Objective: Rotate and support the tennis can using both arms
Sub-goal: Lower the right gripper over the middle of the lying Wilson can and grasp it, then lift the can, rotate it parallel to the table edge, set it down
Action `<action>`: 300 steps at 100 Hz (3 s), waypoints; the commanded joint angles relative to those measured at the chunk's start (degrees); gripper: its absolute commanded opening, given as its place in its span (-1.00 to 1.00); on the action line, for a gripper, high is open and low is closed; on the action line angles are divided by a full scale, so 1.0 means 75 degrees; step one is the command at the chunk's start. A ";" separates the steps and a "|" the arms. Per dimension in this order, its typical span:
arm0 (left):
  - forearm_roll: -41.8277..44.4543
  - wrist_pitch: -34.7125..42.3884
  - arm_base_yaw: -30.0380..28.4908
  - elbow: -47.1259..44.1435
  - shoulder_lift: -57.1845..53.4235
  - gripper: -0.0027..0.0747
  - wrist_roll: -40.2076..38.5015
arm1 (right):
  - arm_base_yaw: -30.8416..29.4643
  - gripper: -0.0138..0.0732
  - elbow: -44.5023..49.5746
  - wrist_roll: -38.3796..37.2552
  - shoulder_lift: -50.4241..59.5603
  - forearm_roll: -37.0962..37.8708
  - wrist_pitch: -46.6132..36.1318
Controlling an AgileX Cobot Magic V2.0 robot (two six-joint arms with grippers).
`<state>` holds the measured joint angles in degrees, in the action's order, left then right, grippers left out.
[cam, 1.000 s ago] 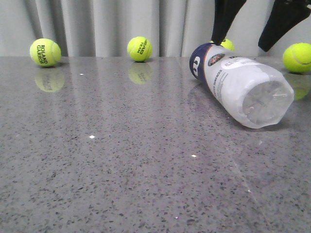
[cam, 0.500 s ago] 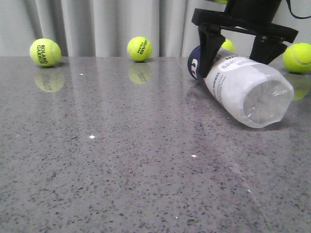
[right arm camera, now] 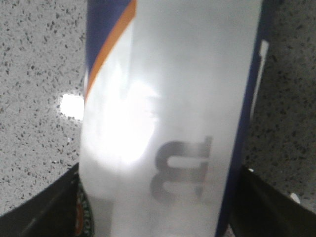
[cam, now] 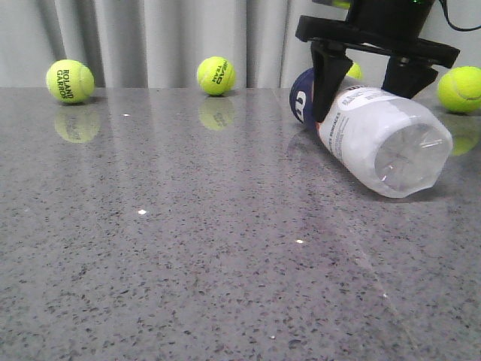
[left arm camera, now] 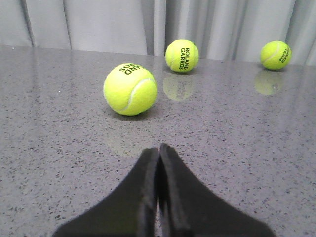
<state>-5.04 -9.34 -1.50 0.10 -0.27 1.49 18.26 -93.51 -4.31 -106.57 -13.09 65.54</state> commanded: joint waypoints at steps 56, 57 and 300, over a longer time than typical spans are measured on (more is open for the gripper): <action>-0.0055 0.0583 0.0028 -0.0356 -0.0252 -0.98 -0.0063 | 0.1567 0.12 -0.2246 0.6927 0.0336 -0.0066 0.0443; -0.0055 0.0583 0.0028 -0.0356 -0.0252 -0.98 -0.0063 | 0.1602 0.12 -0.2246 0.6993 0.0336 -0.0066 0.0451; -0.0055 0.0583 0.0028 -0.0356 -0.0252 -0.98 -0.0063 | 0.1877 0.80 -0.2611 0.9151 -0.0097 -0.0047 0.1412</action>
<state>-5.04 -9.34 -1.50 0.10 -0.27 1.49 32.20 -111.13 66.56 -112.45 -12.85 70.83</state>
